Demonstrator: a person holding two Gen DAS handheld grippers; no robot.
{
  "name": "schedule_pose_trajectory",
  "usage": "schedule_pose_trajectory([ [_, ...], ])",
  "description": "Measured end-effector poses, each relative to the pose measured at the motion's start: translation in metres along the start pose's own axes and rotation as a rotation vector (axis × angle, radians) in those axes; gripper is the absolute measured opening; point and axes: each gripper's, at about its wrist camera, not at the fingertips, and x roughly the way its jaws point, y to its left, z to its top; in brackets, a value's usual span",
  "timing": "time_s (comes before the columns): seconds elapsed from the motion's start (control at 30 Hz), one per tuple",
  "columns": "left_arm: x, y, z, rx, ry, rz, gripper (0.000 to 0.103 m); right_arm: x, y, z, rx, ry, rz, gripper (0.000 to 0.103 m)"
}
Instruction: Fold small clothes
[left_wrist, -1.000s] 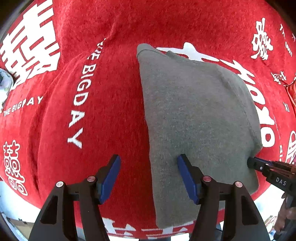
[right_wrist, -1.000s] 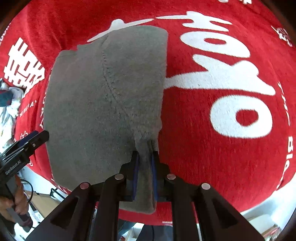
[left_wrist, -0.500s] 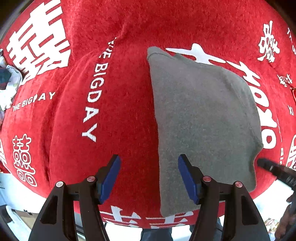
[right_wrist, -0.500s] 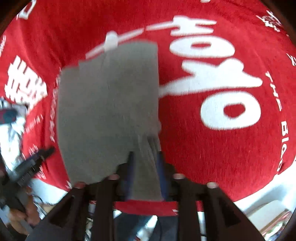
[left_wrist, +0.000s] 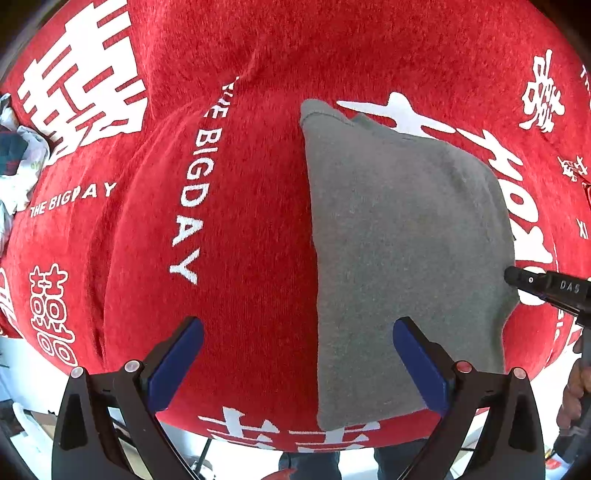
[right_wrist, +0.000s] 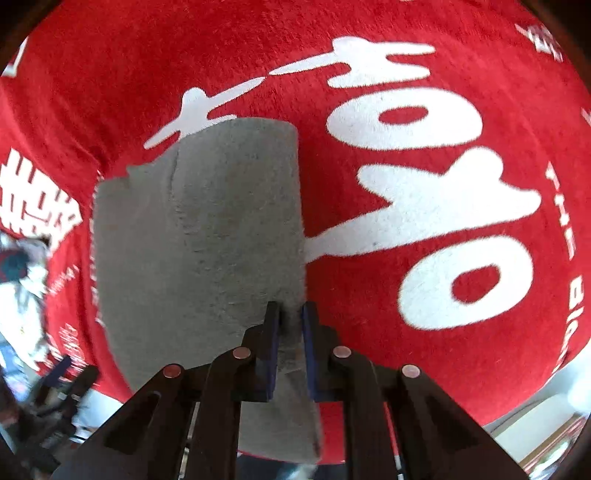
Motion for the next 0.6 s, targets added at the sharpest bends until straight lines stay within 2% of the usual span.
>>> schedule_pose_trajectory([
  [0.6, 0.016, -0.001, -0.006, -0.042, 0.079, 0.007, 0.103, -0.023, 0.001, -0.018, -0.044, 0.024, -0.024, 0.014],
])
